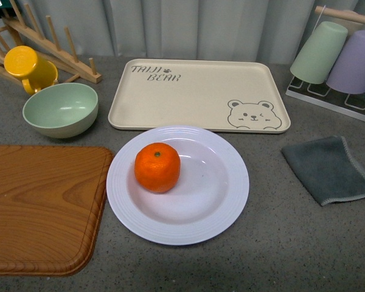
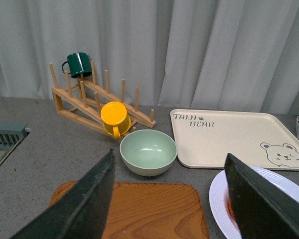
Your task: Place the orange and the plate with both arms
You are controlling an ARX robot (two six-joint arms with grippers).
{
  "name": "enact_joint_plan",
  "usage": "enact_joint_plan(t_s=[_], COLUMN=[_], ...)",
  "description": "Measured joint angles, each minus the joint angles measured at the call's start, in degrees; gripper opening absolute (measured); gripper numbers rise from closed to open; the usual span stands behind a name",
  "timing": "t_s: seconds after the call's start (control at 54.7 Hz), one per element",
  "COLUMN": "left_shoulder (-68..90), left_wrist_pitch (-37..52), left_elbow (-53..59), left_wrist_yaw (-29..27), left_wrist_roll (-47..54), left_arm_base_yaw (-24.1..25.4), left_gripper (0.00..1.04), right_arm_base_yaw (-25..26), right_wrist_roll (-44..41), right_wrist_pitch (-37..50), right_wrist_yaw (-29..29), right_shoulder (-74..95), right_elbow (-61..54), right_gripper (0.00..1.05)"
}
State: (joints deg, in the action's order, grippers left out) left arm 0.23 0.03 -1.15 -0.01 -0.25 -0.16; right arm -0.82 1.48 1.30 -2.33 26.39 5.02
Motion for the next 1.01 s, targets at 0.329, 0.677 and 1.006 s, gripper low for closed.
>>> enact_joint_plan(t_s=[0.329, 0.677, 1.006], left_shoulder=[0.0, 0.0, 0.0], left_wrist_pitch=[0.0, 0.0, 0.0], left_elbow=[0.0, 0.0, 0.0], left_wrist_yaw=[0.0, 0.0, 0.0], left_wrist_roll=[0.0, 0.0, 0.0], left_arm_base_yaw=[0.0, 0.0, 0.0], left_gripper=[0.98, 0.98, 0.98], right_arm_base_yaw=[0.7, -4.0, -9.2], right_wrist_roll=[13.1, 33.7, 48.9], right_wrist_pitch=[21.1, 30.7, 36.9], right_wrist_yaw=[19.7, 35.1, 41.1], right_shoulder=[52.9, 85.3, 98.9], right_elbow=[13.5, 25.8, 36.7], right_gripper=[0.96, 0.96, 0.96])
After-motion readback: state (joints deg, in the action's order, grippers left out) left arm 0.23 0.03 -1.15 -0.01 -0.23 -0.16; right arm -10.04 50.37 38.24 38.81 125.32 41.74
